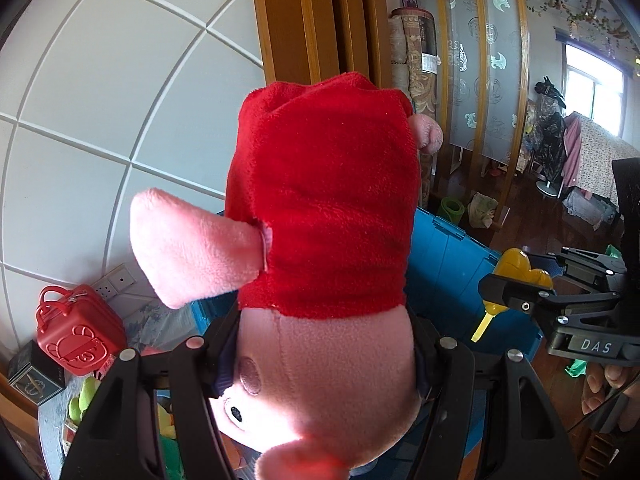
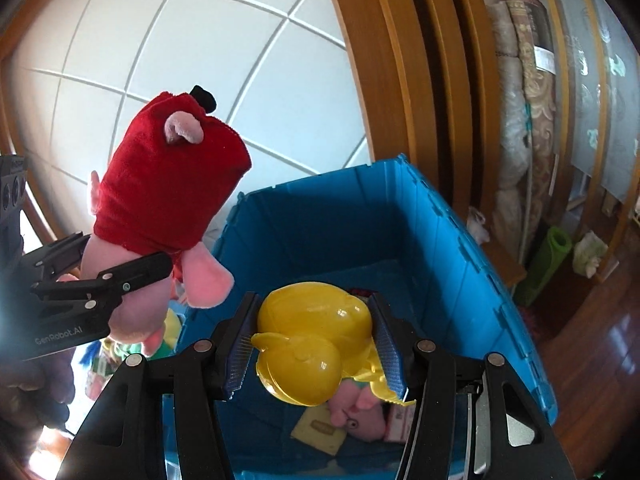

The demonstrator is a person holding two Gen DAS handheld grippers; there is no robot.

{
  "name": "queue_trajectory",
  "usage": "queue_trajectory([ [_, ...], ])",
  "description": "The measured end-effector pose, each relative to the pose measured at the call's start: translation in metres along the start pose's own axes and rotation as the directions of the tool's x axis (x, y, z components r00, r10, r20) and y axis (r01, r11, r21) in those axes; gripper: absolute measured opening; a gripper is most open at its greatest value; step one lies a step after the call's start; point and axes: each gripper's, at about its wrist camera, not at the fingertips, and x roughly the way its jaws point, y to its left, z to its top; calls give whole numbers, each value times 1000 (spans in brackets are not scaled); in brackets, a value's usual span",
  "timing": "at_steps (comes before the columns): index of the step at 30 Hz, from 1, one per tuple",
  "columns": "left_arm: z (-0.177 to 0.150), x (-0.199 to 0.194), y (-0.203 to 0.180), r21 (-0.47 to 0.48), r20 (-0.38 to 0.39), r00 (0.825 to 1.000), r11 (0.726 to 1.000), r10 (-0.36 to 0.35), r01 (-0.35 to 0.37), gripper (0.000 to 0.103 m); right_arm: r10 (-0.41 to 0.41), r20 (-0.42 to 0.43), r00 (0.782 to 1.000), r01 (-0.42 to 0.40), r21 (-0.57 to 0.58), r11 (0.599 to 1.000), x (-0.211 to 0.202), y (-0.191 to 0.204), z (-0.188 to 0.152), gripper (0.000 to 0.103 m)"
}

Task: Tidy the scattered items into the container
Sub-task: 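Open both tools to drop the pig plush and clip into the crate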

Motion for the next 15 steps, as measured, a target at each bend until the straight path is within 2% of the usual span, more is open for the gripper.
queue_trajectory([
  [5, 10, 15, -7, -5, -13, 1000, 1000, -24, 24, 65, -10, -22, 1000, 10, 11, 1000, 12, -12, 1, 54],
  [7, 14, 19, -7, -21, -8, 999, 999, -34, 34, 68, -14, -26, 1000, 14, 11, 1000, 16, -14, 2, 54],
  [9, 17, 19, 1, -79, 5, 1000, 997, -26, 26, 84, -19, -25, 999, 19, 14, 1000, 21, -18, 3, 55],
  [10, 21, 19, 7, -110, 10, 1000, 994, -10, 11, 93, -20, -22, 1000, 21, 23, 1000, 23, -20, 4, 62],
  [11, 23, 18, 14, -139, 15, 1000, 990, 5, -3, 103, -29, -13, 999, 30, 34, 999, 23, -22, 5, 88],
  [12, 25, 16, 22, -166, 25, 1000, 986, 18, -14, 103, -42, 1, 999, 42, 42, 998, 23, -23, 6, 103],
  [15, 18, 9, 47, -204, 31, 998, 978, 59, -51, 103, -29, 17, 999, 28, 44, 999, 23, -22, 8, 103],
])
